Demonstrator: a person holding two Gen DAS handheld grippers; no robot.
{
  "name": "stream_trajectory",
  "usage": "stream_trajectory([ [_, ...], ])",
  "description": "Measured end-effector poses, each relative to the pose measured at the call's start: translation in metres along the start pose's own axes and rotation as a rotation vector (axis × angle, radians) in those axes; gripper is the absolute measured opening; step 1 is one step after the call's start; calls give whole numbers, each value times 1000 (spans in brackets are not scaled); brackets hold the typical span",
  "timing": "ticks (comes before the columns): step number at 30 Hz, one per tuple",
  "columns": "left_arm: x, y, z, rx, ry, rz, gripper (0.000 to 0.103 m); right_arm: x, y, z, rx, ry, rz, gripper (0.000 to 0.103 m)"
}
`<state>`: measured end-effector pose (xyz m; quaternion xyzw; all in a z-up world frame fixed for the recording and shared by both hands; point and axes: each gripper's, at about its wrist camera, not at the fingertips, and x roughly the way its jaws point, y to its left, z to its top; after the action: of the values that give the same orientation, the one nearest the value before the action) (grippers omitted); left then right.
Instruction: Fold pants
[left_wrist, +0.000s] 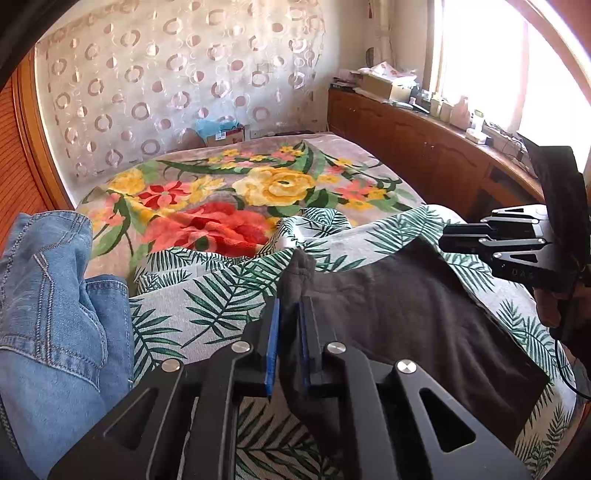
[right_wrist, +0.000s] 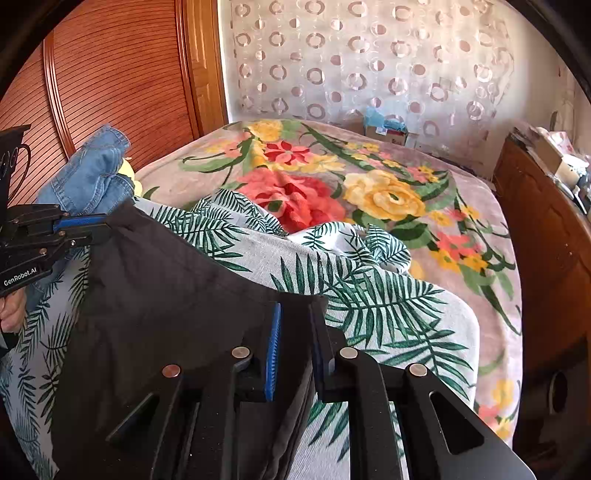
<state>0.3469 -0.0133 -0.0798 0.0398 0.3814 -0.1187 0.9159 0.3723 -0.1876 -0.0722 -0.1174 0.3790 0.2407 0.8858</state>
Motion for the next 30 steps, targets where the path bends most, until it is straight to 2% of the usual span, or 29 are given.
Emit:
stream_trajectory([
  [2,-4,-1,-1,2,0,1,30,-10,3,-4,4,-12,-3,19],
  [3,-7,-1,-2,0,-1,3,34,-15,4,-7,6,-17,-6,20],
  [4,-8,-2,-3,-1,-2,3,43,-22,7,-10,8,-20,-9,22],
  [7,-18,-4,-8,4,-10,-12,49,-40,12,-23,18,-32,-16,27],
  [9,-23,-7,-13,9,-10,-21,58,-49,16,-32,24,-34,-21,29],
  [11,-29,-11,-20,16,-14,-33,80,-58,20,-42,27,-31,-23,29],
  [22,-60,-32,-68,1,-5,-69,81,-108,46,-104,79,-17,-19,29],
  [25,-68,-43,-87,3,9,-86,81,-117,54,-121,76,-7,-20,35],
  [30,-74,-64,-113,25,34,-117,81,-122,60,-145,99,26,-30,36],
])
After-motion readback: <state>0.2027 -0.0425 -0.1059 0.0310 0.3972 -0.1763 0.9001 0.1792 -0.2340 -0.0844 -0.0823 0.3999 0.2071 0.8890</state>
